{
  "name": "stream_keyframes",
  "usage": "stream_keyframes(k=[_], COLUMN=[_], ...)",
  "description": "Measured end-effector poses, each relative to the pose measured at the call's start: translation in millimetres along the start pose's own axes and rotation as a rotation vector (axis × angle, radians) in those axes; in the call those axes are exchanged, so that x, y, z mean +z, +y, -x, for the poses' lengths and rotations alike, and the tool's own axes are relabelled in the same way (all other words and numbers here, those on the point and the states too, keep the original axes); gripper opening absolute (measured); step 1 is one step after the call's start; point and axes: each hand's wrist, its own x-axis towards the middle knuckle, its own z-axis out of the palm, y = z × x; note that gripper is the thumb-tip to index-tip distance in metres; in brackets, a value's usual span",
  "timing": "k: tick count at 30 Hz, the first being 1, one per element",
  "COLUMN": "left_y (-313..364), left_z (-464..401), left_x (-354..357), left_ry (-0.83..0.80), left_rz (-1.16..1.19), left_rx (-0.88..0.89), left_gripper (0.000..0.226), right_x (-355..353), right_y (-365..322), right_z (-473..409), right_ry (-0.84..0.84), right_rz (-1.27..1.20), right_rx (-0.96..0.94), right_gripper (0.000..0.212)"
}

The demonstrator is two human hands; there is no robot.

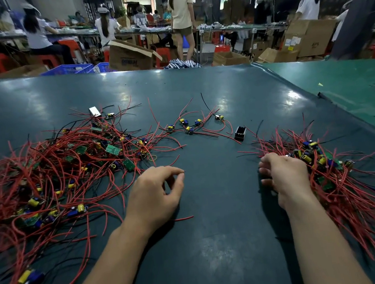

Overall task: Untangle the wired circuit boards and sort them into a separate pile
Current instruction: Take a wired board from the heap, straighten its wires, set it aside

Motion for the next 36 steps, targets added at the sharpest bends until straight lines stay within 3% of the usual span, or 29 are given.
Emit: stream_keyframes(k=[6, 11, 15, 19, 22, 25, 32, 36], left_y=[-8, -14, -26, -51, -61, -63, -68, -60], left_z=[-3, -7, -15, -15, -11, -11, -13, -12], left_x=[-8, -14, -31, -64, -71, -64, -67, -62], left_ry=[0.056, 0.151, 0.408, 0.512, 0.348, 0.136, 0.148, 0.294], left_rz=[-0.173, -0.300, -0.576, -0.675, -0.738, -0.816, -0.776, -0.696], left_rx=[0.047, -0.013, -0.329, -0.563, -0.763, -0.866, -0.857, -0.725], left_gripper=[0.015, 0.023, 0.024, 0.033, 0.044, 0.036, 0.030, 0.022], right_x=[-7, 3, 19, 32, 33, 34, 34, 35], right_y=[7, 10, 12, 15, 15, 15, 16, 16], right_z=[-8, 5, 24, 38, 39, 39, 36, 34], right_ry=[0.179, 0.135, 0.032, -0.101, -0.133, -0.144, -0.163, -0.167], right_rz=[0.142, 0.326, 0.408, 0.427, 0.424, 0.414, 0.384, 0.376], right_rx=[-0.148, -0.280, -0.428, -0.504, -0.490, -0.470, -0.444, -0.452], right_gripper=[0.019, 0.015, 0.019, 0.016, 0.016, 0.015, 0.016, 0.018])
